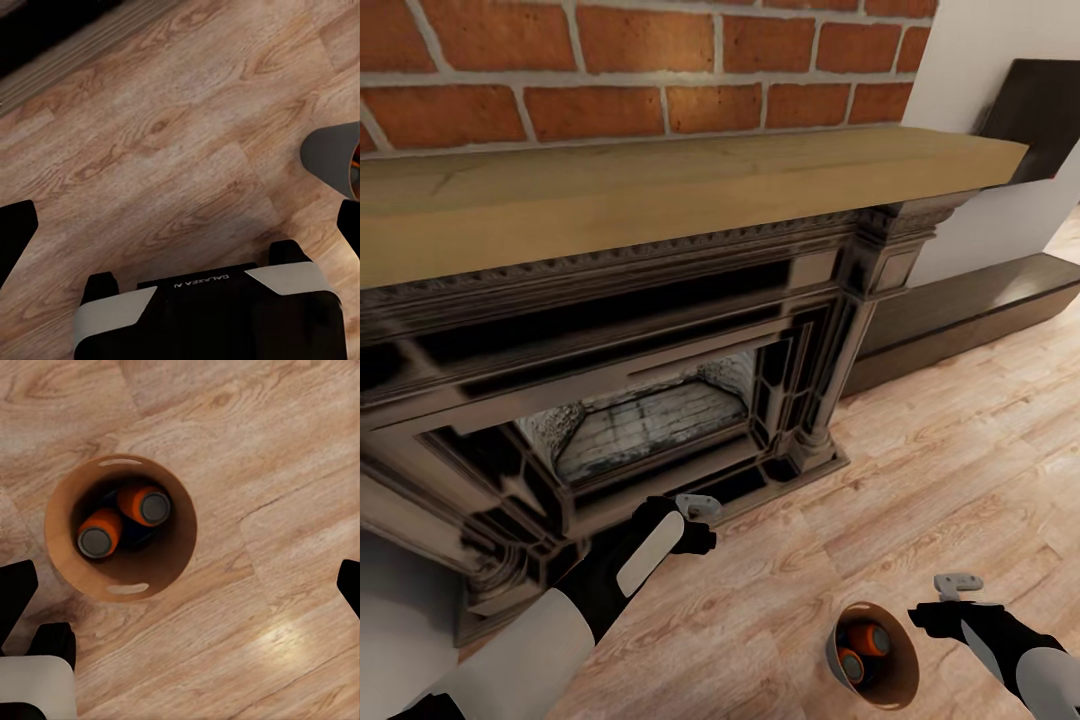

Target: Put the three can of soda from the living room inside the tash can in the kitchen.

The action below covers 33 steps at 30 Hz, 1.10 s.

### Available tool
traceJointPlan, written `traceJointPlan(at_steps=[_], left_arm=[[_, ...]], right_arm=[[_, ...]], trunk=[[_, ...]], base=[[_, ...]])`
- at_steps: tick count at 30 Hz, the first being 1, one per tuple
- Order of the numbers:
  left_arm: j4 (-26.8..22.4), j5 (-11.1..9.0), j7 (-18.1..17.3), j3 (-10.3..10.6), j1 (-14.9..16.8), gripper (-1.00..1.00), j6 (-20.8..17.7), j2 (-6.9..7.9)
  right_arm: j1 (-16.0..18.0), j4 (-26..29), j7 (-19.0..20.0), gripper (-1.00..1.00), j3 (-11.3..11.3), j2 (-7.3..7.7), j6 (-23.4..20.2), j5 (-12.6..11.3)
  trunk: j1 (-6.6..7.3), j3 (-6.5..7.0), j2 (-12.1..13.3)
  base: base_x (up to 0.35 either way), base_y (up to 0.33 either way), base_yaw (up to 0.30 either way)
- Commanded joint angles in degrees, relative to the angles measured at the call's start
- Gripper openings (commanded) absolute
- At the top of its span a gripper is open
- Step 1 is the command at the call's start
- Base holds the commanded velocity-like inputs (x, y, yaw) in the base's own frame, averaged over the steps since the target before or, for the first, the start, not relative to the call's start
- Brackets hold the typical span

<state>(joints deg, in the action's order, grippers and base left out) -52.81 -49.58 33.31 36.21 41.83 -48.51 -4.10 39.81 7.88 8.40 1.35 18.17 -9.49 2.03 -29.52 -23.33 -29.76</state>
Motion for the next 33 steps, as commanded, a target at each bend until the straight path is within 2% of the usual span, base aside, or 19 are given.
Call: traceJointPlan(at_steps=[1,17,33], left_arm=[[0.0,0.01,0.0,0.0,0.0,1.0,0.0,0.0],[0.04,0.01,0.0,0.0,0.0,1.0,0.0,-0.03],[0.08,0.01,0.0,0.0,-0.01,1.0,0.0,-0.1]], right_arm=[[0.0,-0.01,0.01,1.0,-0.01,0.01,0.0,0.0],[0.0,-0.22,-0.01,1.0,-0.03,0.01,0.0,-0.09],[0.0,-0.32,-0.28,1.0,-0.03,-0.03,0.0,-0.14]], trunk=[[0.22,0.27,0.42],[3.74,4.51,6.84],[3.74,5.87,6.84]], base=[[0.0,0.0,0.069],[0.0,0.0,0.07],[0.0,0.0,0.093]])
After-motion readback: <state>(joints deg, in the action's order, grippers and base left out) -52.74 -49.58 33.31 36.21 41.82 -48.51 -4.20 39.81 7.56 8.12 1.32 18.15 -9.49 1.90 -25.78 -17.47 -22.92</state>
